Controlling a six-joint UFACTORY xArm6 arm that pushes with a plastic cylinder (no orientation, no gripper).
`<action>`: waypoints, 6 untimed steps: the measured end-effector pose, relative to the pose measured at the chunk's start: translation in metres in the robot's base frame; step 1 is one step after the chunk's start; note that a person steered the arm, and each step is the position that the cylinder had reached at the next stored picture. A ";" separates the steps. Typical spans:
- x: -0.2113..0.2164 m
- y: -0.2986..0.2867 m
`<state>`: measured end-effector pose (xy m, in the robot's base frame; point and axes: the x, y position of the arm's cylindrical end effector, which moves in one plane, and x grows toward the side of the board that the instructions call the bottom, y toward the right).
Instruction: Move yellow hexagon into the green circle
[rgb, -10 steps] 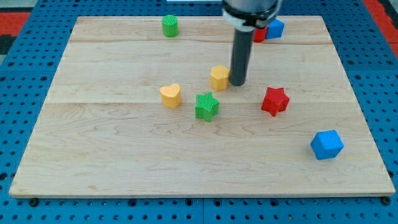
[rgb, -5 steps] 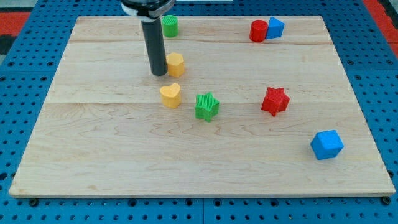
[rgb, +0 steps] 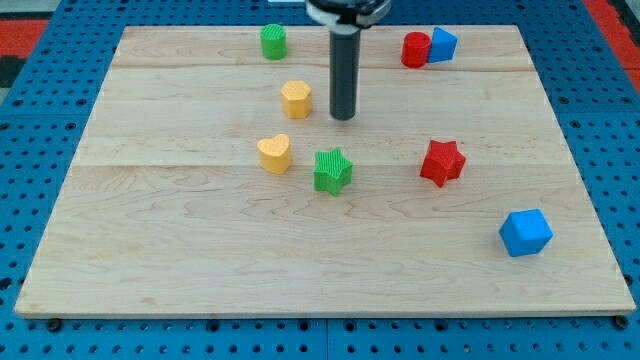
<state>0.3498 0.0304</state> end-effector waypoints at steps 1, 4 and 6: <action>-0.011 -0.037; 0.002 -0.142; -0.024 -0.150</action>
<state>0.3260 -0.1196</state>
